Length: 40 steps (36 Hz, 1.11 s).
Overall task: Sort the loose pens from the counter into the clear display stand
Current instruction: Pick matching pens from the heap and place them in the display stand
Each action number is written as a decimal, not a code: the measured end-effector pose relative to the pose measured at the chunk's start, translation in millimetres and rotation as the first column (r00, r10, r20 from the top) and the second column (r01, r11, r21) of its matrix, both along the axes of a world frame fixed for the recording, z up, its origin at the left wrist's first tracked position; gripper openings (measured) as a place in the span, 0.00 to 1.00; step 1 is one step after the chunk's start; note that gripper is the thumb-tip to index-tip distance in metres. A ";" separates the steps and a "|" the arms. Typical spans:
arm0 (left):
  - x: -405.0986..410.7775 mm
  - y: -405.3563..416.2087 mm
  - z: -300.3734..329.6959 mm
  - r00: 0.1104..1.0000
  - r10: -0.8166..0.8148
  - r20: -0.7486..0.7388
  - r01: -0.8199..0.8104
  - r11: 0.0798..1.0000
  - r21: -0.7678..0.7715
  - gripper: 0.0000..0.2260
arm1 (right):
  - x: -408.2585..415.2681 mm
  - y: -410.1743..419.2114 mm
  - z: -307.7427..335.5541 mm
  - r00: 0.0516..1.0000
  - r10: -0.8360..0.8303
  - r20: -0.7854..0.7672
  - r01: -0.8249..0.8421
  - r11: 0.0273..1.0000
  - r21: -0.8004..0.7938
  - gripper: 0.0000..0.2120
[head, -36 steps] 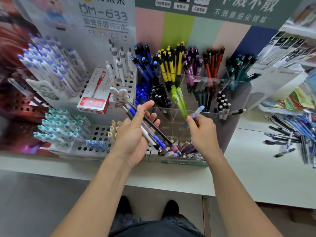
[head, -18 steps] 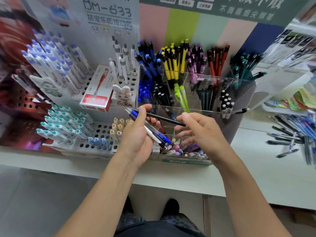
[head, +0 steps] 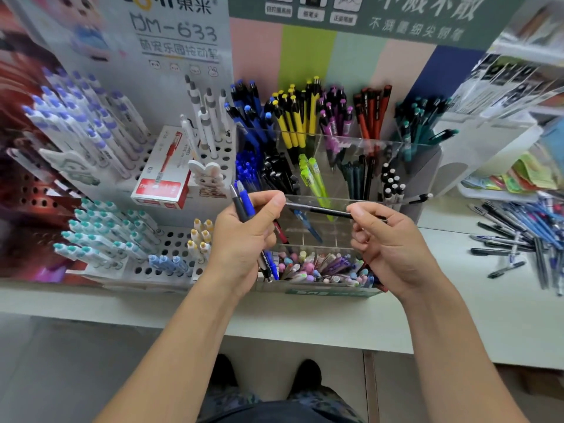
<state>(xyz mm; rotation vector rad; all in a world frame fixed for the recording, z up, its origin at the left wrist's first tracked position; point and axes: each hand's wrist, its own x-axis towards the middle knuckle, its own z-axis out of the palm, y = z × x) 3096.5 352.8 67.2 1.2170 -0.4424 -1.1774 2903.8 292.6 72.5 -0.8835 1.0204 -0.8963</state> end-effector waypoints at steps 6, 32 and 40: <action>5.3 2.0 4.0 0.984 0.024 -0.177 -0.025 1.000 -0.002 0.10 | 7.2 -6.7 20.8 0.993 -0.070 0.099 0.083 0.987 -0.135 0.07; 24.3 -0.5 25.4 0.919 0.313 -0.241 -0.356 0.921 -0.161 0.20 | 16.9 -5.4 46.0 0.945 -0.159 -0.287 -0.047 0.799 -0.600 0.07; 41.3 8.3 17.3 0.902 0.364 -0.231 -0.402 0.905 -0.141 0.11 | 44.7 -28.3 46.9 0.835 -0.307 -0.456 -0.193 0.614 -0.765 0.09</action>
